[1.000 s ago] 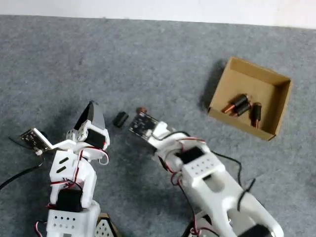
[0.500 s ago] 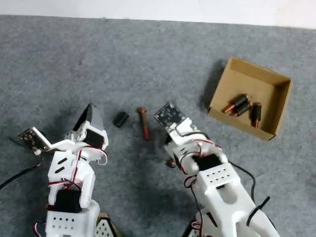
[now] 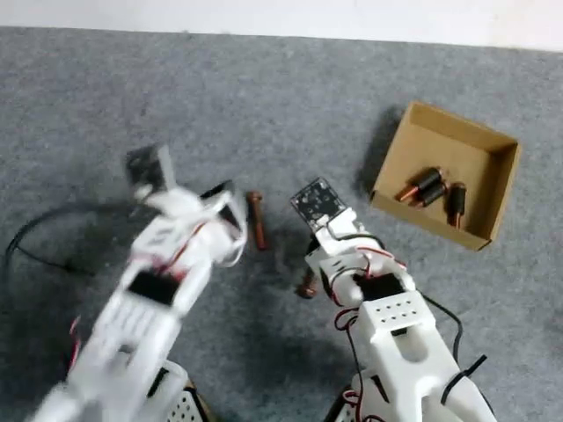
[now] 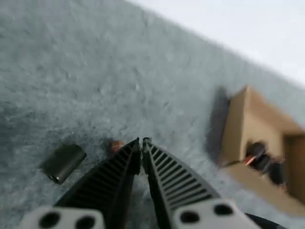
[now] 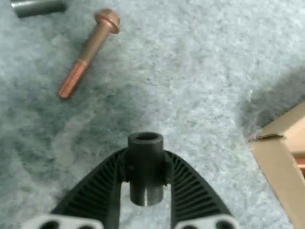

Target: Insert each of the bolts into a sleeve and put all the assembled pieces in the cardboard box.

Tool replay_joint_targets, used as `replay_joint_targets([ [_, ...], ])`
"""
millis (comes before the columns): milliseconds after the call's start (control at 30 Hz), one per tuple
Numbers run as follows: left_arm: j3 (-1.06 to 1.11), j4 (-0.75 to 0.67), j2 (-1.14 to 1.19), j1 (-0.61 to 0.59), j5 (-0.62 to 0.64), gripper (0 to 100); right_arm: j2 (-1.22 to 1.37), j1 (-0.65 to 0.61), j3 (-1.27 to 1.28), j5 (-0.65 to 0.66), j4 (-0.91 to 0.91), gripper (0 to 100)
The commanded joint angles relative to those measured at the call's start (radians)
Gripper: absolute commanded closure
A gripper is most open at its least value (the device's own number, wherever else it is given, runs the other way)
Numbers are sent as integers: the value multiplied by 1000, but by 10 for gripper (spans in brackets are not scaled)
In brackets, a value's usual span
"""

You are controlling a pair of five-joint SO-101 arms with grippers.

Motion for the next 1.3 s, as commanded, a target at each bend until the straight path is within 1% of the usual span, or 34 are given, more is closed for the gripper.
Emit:
replay_joint_targets([
  [0, -294, -61, 564, 27, -43, 969, -31, 31, 12, -9, -74, 993],
  [100, -450, -58, 817, 24, -43, 969, -31, 50, 50, -6, -143, 993],
  [200, -555, -57, 992, 28, -43, 969, -31, 50, 59, -5, -162, 993],
  [300, -611, -55, 1082, 25, -43, 969, -31, 48, 59, -5, -162, 993],
  [400, -628, -55, 1119, 25, -44, 969, -31, 48, 59, -5, -162, 993],
  [467, -633, -55, 1132, 28, -46, 969, -31, 48, 59, -5, -162, 993],
  [567, -650, -57, 1139, 30, -95, 969, -31, 48, 59, -5, -162, 993],
  [667, -645, -52, 1138, 28, -98, 969, -31, 48, 59, -5, -162, 993],
  [800, -676, 81, 1122, 30, -97, 969, -31, 48, 59, -5, -162, 993],
  [900, -713, 178, 1069, 25, -95, 969, -31, 48, 59, -5, -162, 993],
  [1100, -705, 285, 932, 33, -98, 969, -25, 45, 59, -5, -163, 993],
  [1267, -702, 373, 895, 68, -101, 968, -24, 45, 59, -5, -163, 993],
])
